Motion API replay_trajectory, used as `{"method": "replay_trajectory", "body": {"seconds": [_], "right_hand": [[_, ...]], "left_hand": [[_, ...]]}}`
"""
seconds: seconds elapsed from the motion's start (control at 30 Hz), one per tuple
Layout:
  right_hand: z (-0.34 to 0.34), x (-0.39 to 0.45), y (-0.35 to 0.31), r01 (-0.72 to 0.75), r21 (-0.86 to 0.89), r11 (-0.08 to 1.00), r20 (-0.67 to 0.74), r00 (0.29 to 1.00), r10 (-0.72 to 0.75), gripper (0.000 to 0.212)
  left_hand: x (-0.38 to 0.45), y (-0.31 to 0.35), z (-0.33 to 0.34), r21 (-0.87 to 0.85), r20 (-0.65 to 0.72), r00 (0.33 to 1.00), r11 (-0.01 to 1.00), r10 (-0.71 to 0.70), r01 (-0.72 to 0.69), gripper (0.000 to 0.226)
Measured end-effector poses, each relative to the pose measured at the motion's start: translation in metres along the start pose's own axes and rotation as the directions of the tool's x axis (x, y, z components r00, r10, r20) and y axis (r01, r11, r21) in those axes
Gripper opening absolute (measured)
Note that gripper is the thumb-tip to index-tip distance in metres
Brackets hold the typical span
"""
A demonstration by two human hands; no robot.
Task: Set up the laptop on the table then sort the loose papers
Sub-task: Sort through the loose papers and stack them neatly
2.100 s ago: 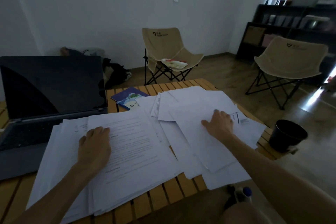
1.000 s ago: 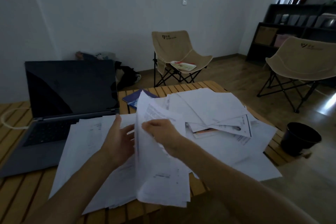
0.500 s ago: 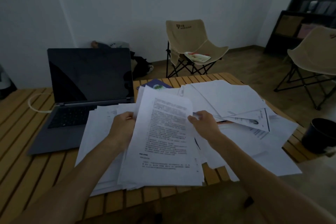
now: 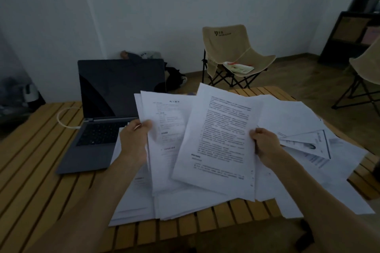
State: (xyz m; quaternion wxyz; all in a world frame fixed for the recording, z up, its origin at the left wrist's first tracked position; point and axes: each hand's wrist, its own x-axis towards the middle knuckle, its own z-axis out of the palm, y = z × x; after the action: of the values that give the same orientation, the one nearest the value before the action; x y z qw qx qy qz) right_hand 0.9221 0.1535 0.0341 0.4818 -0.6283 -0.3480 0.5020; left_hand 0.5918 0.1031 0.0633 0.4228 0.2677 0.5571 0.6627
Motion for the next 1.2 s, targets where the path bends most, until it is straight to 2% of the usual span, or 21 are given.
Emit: {"method": "replay_trajectory", "body": {"seconds": [0.07,0.2,0.27,0.37,0.5,0.63,0.7,0.83,0.9,0.93,1.0,1.03,1.1,1.2], "right_hand": [[0.002,-0.002,0.001,-0.048,0.091,0.995,0.083,0.996,0.040,0.012],[0.023,-0.013,0.002,-0.121,0.132,0.984,0.242,0.966,0.087,0.022],[0.037,-0.020,0.003,-0.132,0.114,0.985,0.320,0.943,0.090,0.026],[0.048,-0.022,0.004,-0.115,0.084,0.990,0.361,0.929,0.078,0.027],[0.045,-0.019,0.006,-0.158,0.092,0.983,0.397,0.911,0.109,0.034],[0.044,-0.022,0.007,-0.212,0.138,0.968,0.501,0.858,0.116,0.037],[0.043,-0.026,0.003,-0.250,0.130,0.959,0.546,0.826,0.142,0.036],[0.043,-0.030,0.002,-0.271,0.186,0.944,0.554,0.823,0.127,0.038],[0.046,-0.031,0.004,-0.216,0.204,0.955,0.494,0.865,0.090,0.036],[0.049,-0.031,0.007,-0.168,0.194,0.966,0.450,0.891,0.065,0.032],[0.057,-0.035,0.010,-0.027,0.055,0.998,0.316,0.949,0.008,0.023],[0.062,-0.038,0.012,0.051,-0.075,0.996,0.253,0.967,-0.030,0.019],[0.071,-0.046,0.016,0.161,-0.293,0.943,0.203,0.974,-0.103,0.017],[0.081,-0.062,0.018,0.232,-0.366,0.901,0.222,0.962,-0.158,0.024]], "left_hand": [[-0.002,-0.001,0.000,-0.032,0.019,0.998,0.997,-0.065,0.065,0.004],[-0.011,-0.007,0.007,-0.062,0.134,0.975,0.981,-0.176,0.185,0.010],[-0.018,-0.008,0.013,-0.062,0.209,0.959,0.976,-0.193,0.210,0.024],[-0.026,-0.001,0.022,-0.114,0.343,0.920,0.963,-0.192,0.243,0.051],[-0.033,0.005,0.032,-0.159,0.504,0.836,0.928,-0.217,0.337,0.034],[-0.043,0.012,0.037,-0.172,0.615,0.749,0.886,-0.245,0.431,0.037],[-0.045,0.012,0.038,-0.161,0.628,0.736,0.884,-0.251,0.439,0.037],[-0.038,0.008,0.034,-0.140,0.572,0.786,0.917,-0.234,0.374,0.029],[-0.032,0.005,0.028,-0.008,0.417,0.873,0.959,-0.254,0.283,0.021],[-0.029,0.001,0.024,0.132,0.298,0.924,0.969,-0.240,0.209,0.015],[-0.021,-0.007,0.011,0.383,0.116,0.983,0.919,-0.144,0.089,0.004],[-0.019,-0.010,0.005,0.452,0.079,0.991,0.890,-0.109,0.062,0.007],[-0.012,-0.016,-0.009,0.522,0.064,0.993,0.852,-0.096,0.049,0.019],[-0.004,-0.021,-0.022,0.548,0.031,0.997,0.835,-0.069,0.041,0.026]]}}
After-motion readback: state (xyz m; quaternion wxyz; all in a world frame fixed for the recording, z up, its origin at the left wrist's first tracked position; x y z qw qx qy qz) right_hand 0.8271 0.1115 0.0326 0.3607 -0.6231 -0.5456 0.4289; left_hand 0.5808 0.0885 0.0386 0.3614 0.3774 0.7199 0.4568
